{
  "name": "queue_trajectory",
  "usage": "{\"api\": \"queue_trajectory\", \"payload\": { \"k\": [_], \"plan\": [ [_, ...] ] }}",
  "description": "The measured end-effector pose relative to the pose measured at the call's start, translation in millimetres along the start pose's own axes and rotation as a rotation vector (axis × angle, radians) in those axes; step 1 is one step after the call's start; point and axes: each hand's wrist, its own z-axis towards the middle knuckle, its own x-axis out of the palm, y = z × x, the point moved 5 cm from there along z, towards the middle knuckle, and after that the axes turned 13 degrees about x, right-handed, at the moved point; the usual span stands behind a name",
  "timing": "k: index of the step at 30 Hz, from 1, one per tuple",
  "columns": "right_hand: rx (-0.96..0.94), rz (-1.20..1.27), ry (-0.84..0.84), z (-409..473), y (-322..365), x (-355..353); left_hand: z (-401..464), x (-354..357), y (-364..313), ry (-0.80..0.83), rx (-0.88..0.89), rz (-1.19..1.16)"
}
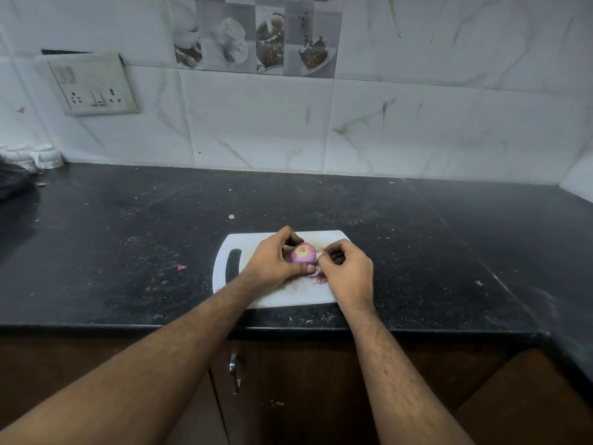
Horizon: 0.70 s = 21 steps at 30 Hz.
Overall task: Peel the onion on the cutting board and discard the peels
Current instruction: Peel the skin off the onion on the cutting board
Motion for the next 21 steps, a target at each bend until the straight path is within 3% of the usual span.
{"api": "queue_trajectory", "payload": {
  "k": [8,21],
  "plan": [
    [-0.073,-0.351,0.055,-1.8,8.9,10.4,-1.0,-4.5,2.0,-0.018,0.019,-0.008],
    [-0.108,-0.602,-0.032,-1.5,12.4,18.3,1.2,-1.4,5.6,0.052,0.018,-0.003]
  ]
}}
